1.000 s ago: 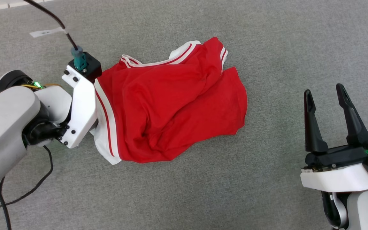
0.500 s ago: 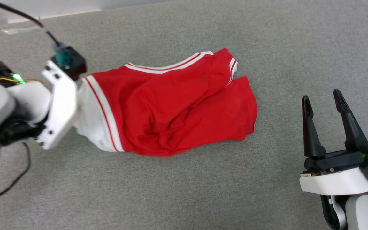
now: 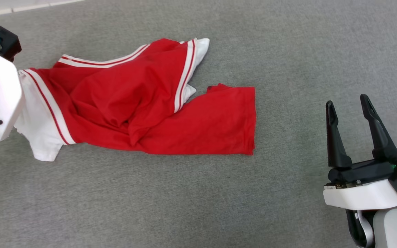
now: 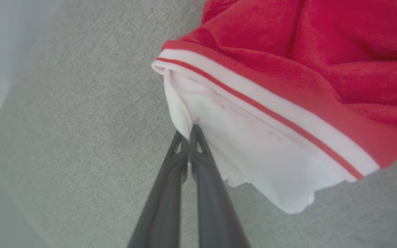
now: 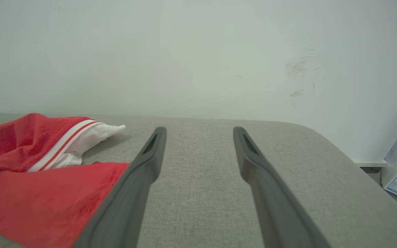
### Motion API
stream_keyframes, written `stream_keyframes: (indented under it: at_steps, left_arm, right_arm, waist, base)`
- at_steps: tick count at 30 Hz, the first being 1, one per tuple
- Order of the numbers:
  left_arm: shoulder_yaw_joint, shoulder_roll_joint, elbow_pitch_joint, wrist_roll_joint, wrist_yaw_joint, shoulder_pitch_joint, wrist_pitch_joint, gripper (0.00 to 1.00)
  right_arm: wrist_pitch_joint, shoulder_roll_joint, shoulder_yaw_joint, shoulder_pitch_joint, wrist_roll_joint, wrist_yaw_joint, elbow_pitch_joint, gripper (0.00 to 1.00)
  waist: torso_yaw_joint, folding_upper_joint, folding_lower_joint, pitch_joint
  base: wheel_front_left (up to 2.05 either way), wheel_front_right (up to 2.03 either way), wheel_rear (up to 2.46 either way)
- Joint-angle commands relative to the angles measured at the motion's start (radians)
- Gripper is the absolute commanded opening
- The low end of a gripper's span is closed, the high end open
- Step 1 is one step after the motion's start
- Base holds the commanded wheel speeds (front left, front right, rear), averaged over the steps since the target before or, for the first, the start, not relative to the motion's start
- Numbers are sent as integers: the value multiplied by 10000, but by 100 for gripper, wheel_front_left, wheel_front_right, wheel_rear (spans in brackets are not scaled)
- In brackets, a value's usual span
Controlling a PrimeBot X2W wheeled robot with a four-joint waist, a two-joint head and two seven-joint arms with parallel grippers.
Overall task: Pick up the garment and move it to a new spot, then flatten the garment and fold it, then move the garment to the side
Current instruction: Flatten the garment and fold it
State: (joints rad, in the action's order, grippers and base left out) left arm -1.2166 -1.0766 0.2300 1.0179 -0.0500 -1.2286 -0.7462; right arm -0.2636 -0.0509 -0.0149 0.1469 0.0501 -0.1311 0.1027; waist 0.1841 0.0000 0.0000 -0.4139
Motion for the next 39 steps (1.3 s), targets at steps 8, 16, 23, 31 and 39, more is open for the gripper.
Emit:
stream_keyframes:
  at_steps: [8,16,23,31,39]
  left_arm:
    - [-189,1002,2207,253,-51,1081,748,0]
    - [136,1640,2866,-71,-315,1263,3128,100]
    - [1077,1570,2191,-494,813,1709,6768,100]
    - [2226,1228,887,-224,3174,3890,9975,100]
    - [5824,2251,-1643,-2171,5403,7057,10109,100]
  right_arm:
    - [-17,16,76,170,-13,7,-18,100]
    - [-17,14,237,-3,-200,5,-73,100]
    - [-17,13,222,288,-772,7,115,100]
    - [-17,16,-11,1510,-1920,7,235,100]
    - [-17,-1437,-1581,3078,-1712,7,-1438,100]
  waist:
    - [389,0,0,-394]
    - [-20,0,0,338]
    - [-523,0,0,1163]
    - [-1055,0,0,1770]
    - [-1538,0,0,2039]
  base:
    - [0,0,0]
    - [0,0,0]
    - [0,0,0]
    - [0,0,0]
    - [0,0,0]
